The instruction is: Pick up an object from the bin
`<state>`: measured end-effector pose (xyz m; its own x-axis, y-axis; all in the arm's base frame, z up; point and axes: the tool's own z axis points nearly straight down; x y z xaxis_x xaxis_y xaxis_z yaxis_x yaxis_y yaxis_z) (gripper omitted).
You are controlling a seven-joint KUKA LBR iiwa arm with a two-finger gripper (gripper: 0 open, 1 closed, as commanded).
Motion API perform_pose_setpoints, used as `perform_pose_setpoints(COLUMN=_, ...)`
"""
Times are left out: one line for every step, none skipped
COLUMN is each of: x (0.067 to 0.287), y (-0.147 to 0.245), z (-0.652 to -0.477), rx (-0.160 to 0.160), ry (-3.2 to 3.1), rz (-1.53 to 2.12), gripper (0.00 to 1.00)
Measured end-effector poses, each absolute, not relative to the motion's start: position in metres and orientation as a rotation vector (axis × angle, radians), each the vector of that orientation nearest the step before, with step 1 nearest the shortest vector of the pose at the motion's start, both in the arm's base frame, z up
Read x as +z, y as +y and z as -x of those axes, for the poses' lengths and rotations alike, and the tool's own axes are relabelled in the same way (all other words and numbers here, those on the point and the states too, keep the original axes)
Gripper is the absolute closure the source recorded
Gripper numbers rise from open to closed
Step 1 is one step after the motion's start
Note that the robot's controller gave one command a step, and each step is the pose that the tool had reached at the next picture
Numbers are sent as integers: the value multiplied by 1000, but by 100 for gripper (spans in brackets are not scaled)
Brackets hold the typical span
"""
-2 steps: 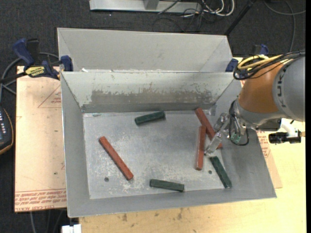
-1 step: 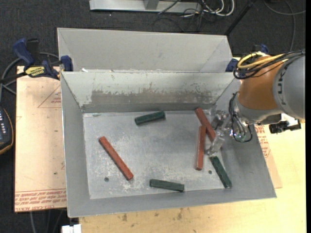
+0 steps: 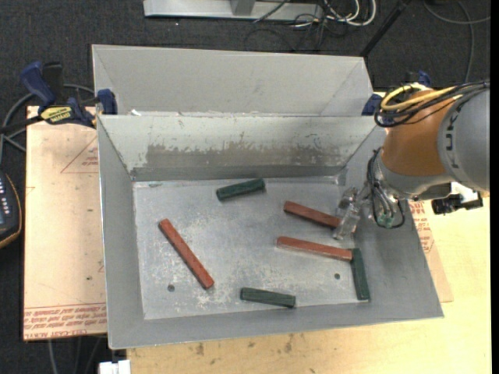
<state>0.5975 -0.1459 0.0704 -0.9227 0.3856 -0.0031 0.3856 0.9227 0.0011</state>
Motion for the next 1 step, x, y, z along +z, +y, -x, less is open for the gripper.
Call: perform_pose_setpoints(x=240, y=-145, z=-623, rx=-2, ry=3119, rz=-249, gripper=100)
